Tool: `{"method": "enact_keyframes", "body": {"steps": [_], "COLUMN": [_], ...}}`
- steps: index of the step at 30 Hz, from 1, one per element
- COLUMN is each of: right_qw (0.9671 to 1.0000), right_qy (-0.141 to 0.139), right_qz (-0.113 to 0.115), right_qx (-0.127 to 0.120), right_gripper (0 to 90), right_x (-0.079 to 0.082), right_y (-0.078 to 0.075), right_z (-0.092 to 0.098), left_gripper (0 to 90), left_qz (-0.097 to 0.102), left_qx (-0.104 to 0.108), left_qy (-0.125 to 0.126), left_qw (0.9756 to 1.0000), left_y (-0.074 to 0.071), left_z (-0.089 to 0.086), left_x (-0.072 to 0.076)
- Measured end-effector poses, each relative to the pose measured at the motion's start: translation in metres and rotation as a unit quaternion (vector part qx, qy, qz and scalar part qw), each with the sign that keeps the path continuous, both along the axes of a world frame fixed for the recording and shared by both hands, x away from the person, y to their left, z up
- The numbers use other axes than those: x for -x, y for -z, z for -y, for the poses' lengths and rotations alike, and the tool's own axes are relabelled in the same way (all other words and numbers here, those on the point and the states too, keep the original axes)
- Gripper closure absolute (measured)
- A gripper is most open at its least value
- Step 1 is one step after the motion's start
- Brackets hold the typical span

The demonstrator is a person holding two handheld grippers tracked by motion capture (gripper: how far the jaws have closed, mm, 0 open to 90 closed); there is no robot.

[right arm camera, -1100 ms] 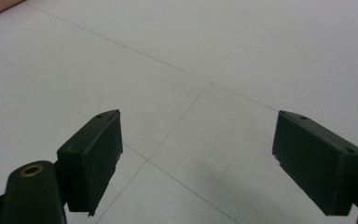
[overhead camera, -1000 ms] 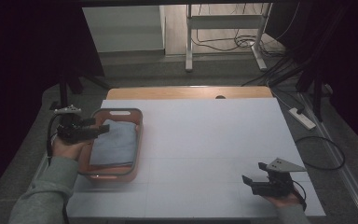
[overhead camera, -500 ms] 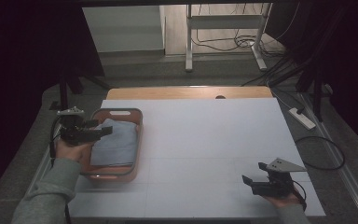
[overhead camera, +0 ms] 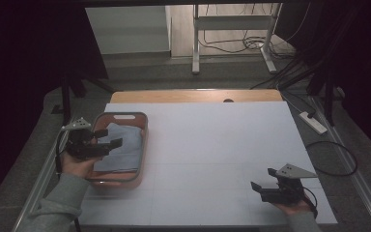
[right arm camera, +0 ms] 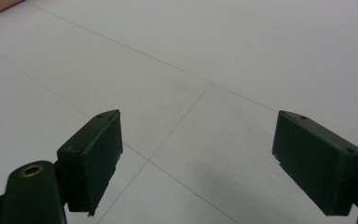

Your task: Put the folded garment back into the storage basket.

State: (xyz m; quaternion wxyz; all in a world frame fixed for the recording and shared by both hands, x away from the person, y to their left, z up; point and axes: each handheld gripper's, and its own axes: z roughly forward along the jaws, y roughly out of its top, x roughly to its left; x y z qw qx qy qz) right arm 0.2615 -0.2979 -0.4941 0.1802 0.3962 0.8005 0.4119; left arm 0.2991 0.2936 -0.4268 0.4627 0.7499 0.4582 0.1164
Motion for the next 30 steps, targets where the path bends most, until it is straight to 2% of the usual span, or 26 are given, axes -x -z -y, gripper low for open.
{"method": "enact_keyframes", "body": {"steps": [17, 21, 30], "right_qw": [1.0, 1.0, 1.0], "right_qy": [-0.001, -0.001, 0.004], "right_qz": [-0.001, -0.001, -0.002], "right_qx": [0.0, 0.001, 0.0], "right_gripper": [16.5, 16.5, 16.7], "right_x": [0.0, -0.001, -0.002], "right_y": [0.0, 0.0, 0.001], "right_z": [0.0, 0.0, 0.003], "left_gripper": [17.4, 17.4, 16.9], "left_qz": [0.012, 0.018, 0.028], "left_qx": [-0.011, -0.009, -0.002], "left_qy": [0.032, 0.036, 0.061], "left_qw": [0.9993, 0.9992, 0.9977], "left_y": [0.021, 0.025, 0.03], "left_z": [0.029, 0.037, 0.051], "left_x": [0.031, 0.039, 0.054]}}
